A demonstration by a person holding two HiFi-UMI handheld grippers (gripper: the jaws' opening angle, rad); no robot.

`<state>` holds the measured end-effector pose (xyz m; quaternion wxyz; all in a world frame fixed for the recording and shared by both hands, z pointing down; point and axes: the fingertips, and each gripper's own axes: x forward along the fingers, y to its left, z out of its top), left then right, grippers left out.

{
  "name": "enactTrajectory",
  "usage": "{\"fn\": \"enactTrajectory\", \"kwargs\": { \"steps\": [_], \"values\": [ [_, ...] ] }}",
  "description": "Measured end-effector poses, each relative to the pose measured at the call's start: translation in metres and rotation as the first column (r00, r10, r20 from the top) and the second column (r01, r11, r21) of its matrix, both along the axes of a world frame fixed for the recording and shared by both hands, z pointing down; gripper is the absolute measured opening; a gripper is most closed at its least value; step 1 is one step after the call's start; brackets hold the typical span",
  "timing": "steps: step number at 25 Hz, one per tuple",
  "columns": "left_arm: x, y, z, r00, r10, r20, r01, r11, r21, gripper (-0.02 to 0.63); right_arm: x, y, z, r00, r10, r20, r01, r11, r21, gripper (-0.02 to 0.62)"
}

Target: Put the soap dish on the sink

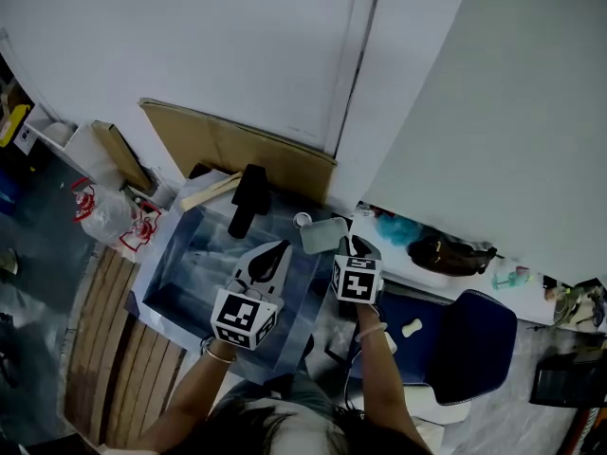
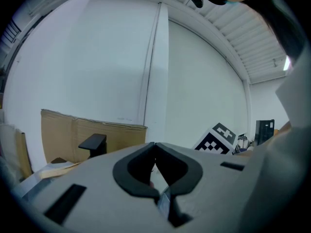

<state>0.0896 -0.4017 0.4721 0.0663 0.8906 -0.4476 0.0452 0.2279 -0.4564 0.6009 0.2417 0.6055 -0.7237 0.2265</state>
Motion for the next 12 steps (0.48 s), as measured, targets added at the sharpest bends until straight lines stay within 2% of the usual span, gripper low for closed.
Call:
{"fn": "enactTrajectory", "kwargs": {
  "steps": [12],
  "values": [
    [-0.023,0.05,-0.028,0.999,0.044,-0.006,-0.044,0.998,0.055,0.009,-0.023,0.051,-0.045,0.999,0.018,-0.026,-0.016,0.994,0.105,0.078]
  ]
}}
